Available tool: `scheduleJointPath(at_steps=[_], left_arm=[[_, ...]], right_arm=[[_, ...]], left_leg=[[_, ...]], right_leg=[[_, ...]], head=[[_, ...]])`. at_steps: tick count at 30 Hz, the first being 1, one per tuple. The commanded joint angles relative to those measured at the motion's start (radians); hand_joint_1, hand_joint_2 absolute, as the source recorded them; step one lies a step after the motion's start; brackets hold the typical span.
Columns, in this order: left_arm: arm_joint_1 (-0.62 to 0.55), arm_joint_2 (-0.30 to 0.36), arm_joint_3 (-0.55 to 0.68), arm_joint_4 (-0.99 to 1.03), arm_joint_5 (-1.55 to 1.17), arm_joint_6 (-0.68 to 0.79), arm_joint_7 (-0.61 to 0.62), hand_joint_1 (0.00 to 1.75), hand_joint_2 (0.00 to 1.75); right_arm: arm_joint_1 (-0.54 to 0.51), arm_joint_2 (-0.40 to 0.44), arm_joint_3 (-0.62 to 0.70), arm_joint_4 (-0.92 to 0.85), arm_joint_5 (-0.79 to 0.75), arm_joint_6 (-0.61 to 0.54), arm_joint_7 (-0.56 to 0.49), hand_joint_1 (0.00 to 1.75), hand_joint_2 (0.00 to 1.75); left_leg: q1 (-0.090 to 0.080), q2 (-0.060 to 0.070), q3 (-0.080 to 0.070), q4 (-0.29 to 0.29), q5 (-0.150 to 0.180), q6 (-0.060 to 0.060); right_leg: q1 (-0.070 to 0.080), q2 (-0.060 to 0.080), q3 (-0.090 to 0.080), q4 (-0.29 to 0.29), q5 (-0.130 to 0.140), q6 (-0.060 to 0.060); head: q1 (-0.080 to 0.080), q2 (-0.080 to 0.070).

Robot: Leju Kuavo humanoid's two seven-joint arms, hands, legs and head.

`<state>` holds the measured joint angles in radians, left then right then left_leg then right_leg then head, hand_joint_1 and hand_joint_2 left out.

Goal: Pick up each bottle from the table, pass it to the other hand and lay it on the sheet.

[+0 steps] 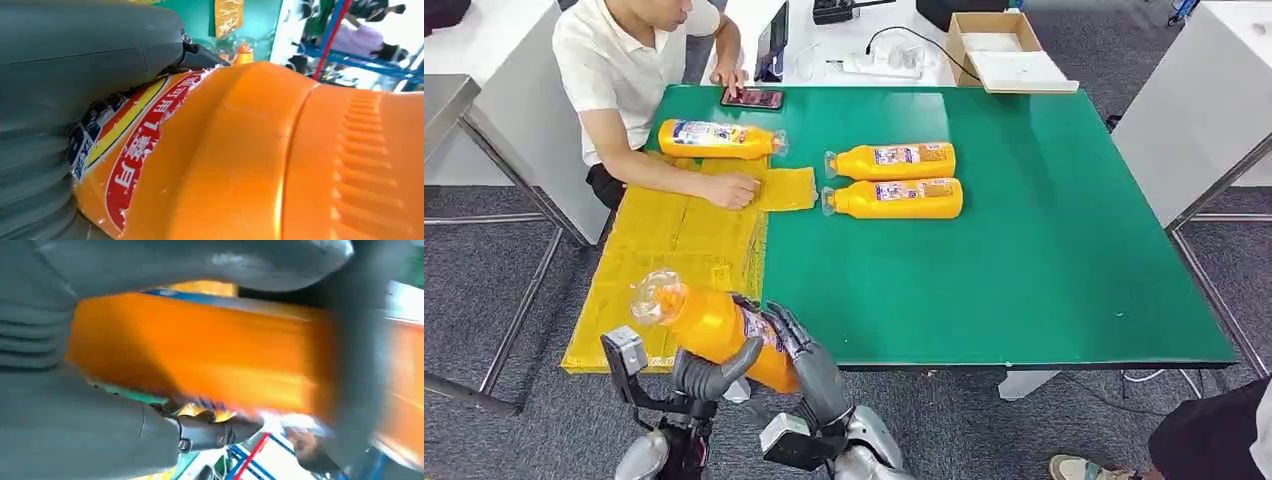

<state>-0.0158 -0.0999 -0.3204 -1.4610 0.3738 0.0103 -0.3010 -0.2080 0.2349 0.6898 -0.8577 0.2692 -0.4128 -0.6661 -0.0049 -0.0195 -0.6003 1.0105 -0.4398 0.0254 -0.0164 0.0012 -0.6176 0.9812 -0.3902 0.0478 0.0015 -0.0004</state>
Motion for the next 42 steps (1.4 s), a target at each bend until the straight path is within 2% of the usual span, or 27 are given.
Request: scheduleJointPath(at_steps=[1,3,5,8,11,13,15,18,20,23,24,27,28,35,39,40,41,42], left_arm=[[-0.163,0.119,0.091,0.162,-0.237,0.208,-0.048,1.75,1.75],[-0.154,0.128,0.134,0.123,-0.479,0.384,-0.094,1.75,1.75],[-0.124,0.144,0.174,0.058,-0.598,0.404,-0.074,1.75,1.75],[-0.119,0.169,0.202,0.039,-0.757,0.433,-0.033,1.75,1.75],[-0.142,0.184,0.183,0.074,-0.941,0.453,0.009,1.75,1.75],[-0.179,0.188,0.144,0.122,-1.089,0.461,0.057,1.75,1.75],[-0.234,0.188,0.11,0.198,-1.217,0.452,0.12,1.75,1.75],[-0.394,0.171,0.065,0.445,-1.312,0.379,0.2,1.75,1.75],[-0.557,0.157,0.044,0.735,-1.38,0.387,0.25,1.75,1.75],[-0.685,0.139,0.084,0.994,-1.377,0.365,0.276,1.75,1.75],[-0.685,0.139,0.084,0.994,-1.377,0.365,0.276,1.75,1.75],[-0.685,0.139,0.084,0.994,-1.377,0.365,0.276,1.75,1.75],[-0.699,0.139,0.082,1.047,-1.39,0.345,0.297,1.75,1.75],[-0.701,0.109,0.125,1.137,-1.359,0.255,0.333,1.75,1.75],[-0.701,0.109,0.125,1.137,-1.359,0.255,0.333,1.75,1.75],[-0.7,0.11,0.124,1.142,-1.361,0.243,0.336,1.66,1.75],[-0.701,0.11,0.118,1.145,-1.367,0.225,0.34,1.45,1.75],[-0.698,0.11,0.118,1.148,-1.366,0.21,0.34,1.01,1.75]], right_arm=[[0.069,-0.188,0.12,-0.374,-0.073,-0.149,-0.032,0.0,0.0],[0.119,-0.218,0.075,-0.451,-0.073,-0.198,-0.032,0.0,0.0],[0.175,-0.238,0.001,-0.521,-0.057,-0.285,-0.032,0.0,0.0],[0.286,-0.171,-0.254,-0.626,0.056,-0.285,-0.032,0.0,0.0],[0.317,-0.116,-0.364,-0.659,0.032,-0.285,-0.032,0.0,0.0],[0.307,-0.086,-0.39,-0.661,0.004,-0.285,-0.032,0.0,0.0],[0.289,-0.091,-0.356,-0.64,-0.023,-0.285,-0.032,0.0,0.0],[0.246,-0.099,-0.282,-0.586,-0.053,-0.285,-0.032,0.0,0.0],[0.212,-0.098,-0.234,-0.535,-0.071,-0.285,-0.032,0.0,0.0],[0.185,-0.087,-0.197,-0.47,-0.108,-0.264,-0.032,0.0,0.0],[0.185,-0.087,-0.197,-0.47,-0.108,-0.264,-0.032,0.0,0.0],[0.185,-0.087,-0.197,-0.47,-0.108,-0.264,-0.032,0.0,0.0],[0.185,-0.085,-0.185,-0.448,-0.119,-0.247,-0.032,0.0,0.0],[0.188,-0.076,-0.167,-0.378,-0.147,-0.242,-0.032,0.0,0.0],[0.188,-0.076,-0.167,-0.378,-0.147,-0.242,-0.032,0.0,0.0],[0.185,-0.077,-0.169,-0.37,-0.148,-0.243,-0.032,0.0,0.0],[0.183,-0.076,-0.17,-0.363,-0.149,-0.243,-0.032,0.0,0.0],[0.182,-0.076,-0.171,-0.358,-0.149,-0.241,-0.032,0.0,0.0]], left_leg=[[0.001,0.002,0.004,-0.001,-0.001,-0.002],[0.002,0.001,0.004,0.0,-0.001,-0.002],[0.0,0.002,0.002,-0.001,0.0,-0.001],[0.001,0.001,0.003,0.0,-0.001,-0.001],[0.001,0.001,0.003,0.001,-0.003,-0.002],[0.001,0.002,0.003,0.001,-0.003,-0.002],[0.001,0.0,0.003,0.001,-0.002,-0.003],[0.001,-0.002,0.002,0.0,0.0,-0.003],[0.001,-0.002,0.003,-0.001,0.001,-0.003],[0.001,-0.003,0.002,-0.001,0.004,-0.002],[0.001,-0.004,0.003,-0.002,0.005,-0.003],[0.001,0.004,0.002,-0.001,0.004,-0.003],[0.002,0.005,0.004,-0.001,0.003,-0.004],[0.001,0.006,0.006,-0.002,0.003,-0.003],[0.0,0.006,0.004,-0.002,0.003,-0.003],[0.0,0.006,0.004,-0.001,0.003,-0.003],[0.001,0.008,0.005,-0.002,0.002,-0.004],[0.001,0.008,0.005,-0.002,0.002,-0.004]], right_leg=[[0.002,0.0,0.004,-0.001,-0.001,-0.002],[0.002,-0.002,0.004,0.0,-0.001,-0.002],[0.001,-0.002,0.002,0.0,-0.001,-0.001],[0.001,-0.002,0.003,0.0,-0.002,-0.001],[0.001,-0.003,0.004,0.001,-0.003,-0.002],[0.001,-0.001,0.003,0.001,-0.003,-0.002],[0.001,-0.003,0.004,0.002,-0.003,-0.003],[0.001,-0.005,0.003,0.0,-0.001,-0.003],[0.001,-0.006,0.003,-0.001,0.0,-0.003],[0.001,-0.006,0.003,-0.001,0.001,-0.003],[0.002,-0.007,0.004,-0.001,0.002,-0.004],[0.001,0.0,0.001,0.0,0.004,-0.004],[0.002,0.0,0.003,0.0,0.003,-0.005],[0.001,0.003,0.005,-0.001,0.002,-0.004],[0.0,0.004,0.003,-0.001,0.003,-0.004],[0.0,0.004,0.002,0.0,0.003,-0.004],[0.001,0.005,0.004,-0.001,0.004,-0.005],[0.001,0.006,0.003,-0.001,0.004,-0.004]], head=[[-0.001,0.0],[0.0,0.0],[0.0,0.0],[0.0,0.0],[0.0,0.0],[0.0,0.0],[0.0,0.0],[0.0,0.0],[0.0,0.0],[0.0,0.0],[0.0,0.0],[0.0,0.0],[-0.001,0.0],[0.0,0.0],[0.0,0.0],[0.0,0.0],[0.0,0.0],[0.0,0.0]])
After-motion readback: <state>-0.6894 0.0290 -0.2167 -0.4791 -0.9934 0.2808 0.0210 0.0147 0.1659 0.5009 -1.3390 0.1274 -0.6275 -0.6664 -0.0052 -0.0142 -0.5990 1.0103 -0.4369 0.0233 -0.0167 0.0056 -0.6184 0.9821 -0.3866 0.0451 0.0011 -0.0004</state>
